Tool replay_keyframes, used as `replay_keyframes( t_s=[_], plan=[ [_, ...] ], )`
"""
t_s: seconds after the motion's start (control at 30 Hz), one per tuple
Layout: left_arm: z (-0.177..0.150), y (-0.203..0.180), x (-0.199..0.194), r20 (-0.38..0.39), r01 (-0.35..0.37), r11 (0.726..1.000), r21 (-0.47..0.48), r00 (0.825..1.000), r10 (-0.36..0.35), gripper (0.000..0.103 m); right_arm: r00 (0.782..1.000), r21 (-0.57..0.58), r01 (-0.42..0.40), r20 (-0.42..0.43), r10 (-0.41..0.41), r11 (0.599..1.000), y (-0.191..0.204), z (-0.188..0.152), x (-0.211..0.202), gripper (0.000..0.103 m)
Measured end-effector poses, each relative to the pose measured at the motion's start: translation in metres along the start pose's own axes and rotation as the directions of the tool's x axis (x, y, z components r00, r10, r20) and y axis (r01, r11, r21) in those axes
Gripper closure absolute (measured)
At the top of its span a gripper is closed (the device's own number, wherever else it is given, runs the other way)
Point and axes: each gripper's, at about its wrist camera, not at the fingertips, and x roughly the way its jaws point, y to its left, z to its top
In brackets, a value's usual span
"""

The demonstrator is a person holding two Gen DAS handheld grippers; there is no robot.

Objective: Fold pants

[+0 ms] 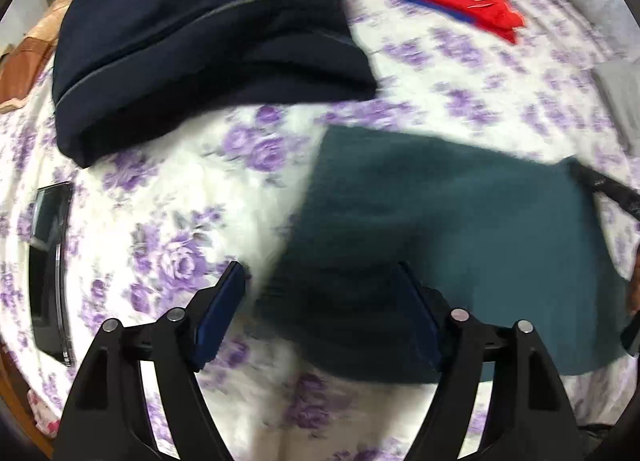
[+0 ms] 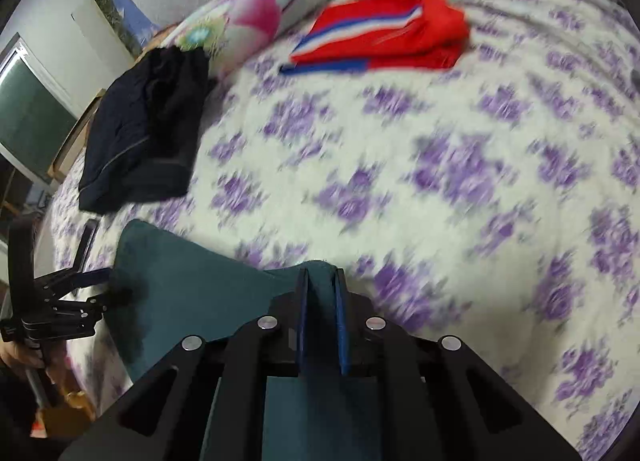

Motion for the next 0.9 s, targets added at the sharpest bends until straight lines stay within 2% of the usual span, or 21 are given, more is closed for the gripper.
replay_keyframes(
  t_s=[0.07, 0.1, 0.17, 0.2, 0.23, 0.33, 0.47, 0.53, 0.6, 0.7, 0.8, 0.83, 0.9],
  plan=[
    [0.002, 0.001, 0.007, -0.016, 0.003, 1.000, -0.008, 1.000, -0.003, 0.029, 1.000, -0.018, 0.009, -0.026, -0.010, 1.000, -0.006, -0.004, 0.011, 0.087],
    [0.003, -0.002, 0.008, -0.019, -0.007, 1.000, 0.002, 1.000, 0.007, 0.028, 0.999, -0.014, 0.006, -0.050, -0.007, 1.000, -0.009, -0.006, 0.018, 0.082],
    [0.005, -0.007, 0.005, -0.015, -0.021, 0.999, 0.027, 1.000, 0.022, 0.028, 0.999, -0.007, 0.000, -0.035, 0.000, 1.000, -0.012, -0.009, 0.015, 0.072],
    [0.006, -0.008, 0.005, -0.014, -0.024, 0.999, 0.031, 1.000, 0.024, 0.028, 1.000, 0.009, 0.007, -0.021, -0.007, 1.000, -0.013, -0.008, 0.007, 0.059],
    [0.007, -0.008, 0.003, -0.014, -0.021, 0.999, 0.029, 1.000, 0.022, 0.028, 1.000, 0.030, 0.013, -0.004, -0.013, 0.999, -0.016, -0.009, -0.002, 0.052],
    [0.007, -0.004, -0.006, -0.009, 0.007, 1.000, 0.002, 1.000, -0.007, 0.028, 0.996, 0.107, -0.043, 0.080, 0.034, 0.993, -0.028, -0.018, -0.044, 0.050],
    [0.004, -0.005, -0.015, 0.009, 0.019, 1.000, 0.020, 1.000, -0.019, 0.028, 0.995, 0.160, -0.035, 0.098, 0.019, 0.987, -0.051, -0.061, -0.093, 0.049],
    [0.002, -0.006, -0.013, 0.006, 0.003, 0.999, 0.040, 1.000, -0.003, 0.028, 0.996, 0.233, 0.014, 0.082, -0.034, 0.972, -0.076, -0.094, -0.114, 0.049],
    [0.001, -0.005, -0.006, -0.011, -0.021, 0.999, 0.040, 1.000, 0.022, 0.028, 0.991, 0.310, 0.079, 0.082, -0.109, 0.948, -0.103, -0.124, -0.136, 0.049],
    [0.002, -0.008, -0.005, -0.017, -0.034, 0.999, 0.042, 0.999, 0.035, 0.028, 0.967, 0.436, 0.190, 0.069, -0.243, 0.880, -0.150, -0.173, -0.176, 0.049],
    [0.004, -0.018, -0.009, -0.009, -0.025, 0.998, 0.054, 1.000, 0.026, 0.028, 0.928, 0.529, 0.300, 0.033, -0.372, 0.794, -0.192, -0.216, -0.214, 0.049],
    [0.004, -0.021, -0.011, -0.003, -0.026, 0.998, 0.061, 1.000, 0.027, 0.028, 0.907, 0.560, 0.342, 0.014, -0.422, 0.754, -0.207, -0.231, -0.227, 0.049],
    [0.004, -0.027, -0.016, 0.010, -0.028, 0.997, 0.068, 1.000, 0.027, 0.028, 0.880, 0.618, 0.374, -0.001, -0.475, 0.692, -0.230, -0.254, -0.245, 0.049]
  ],
)
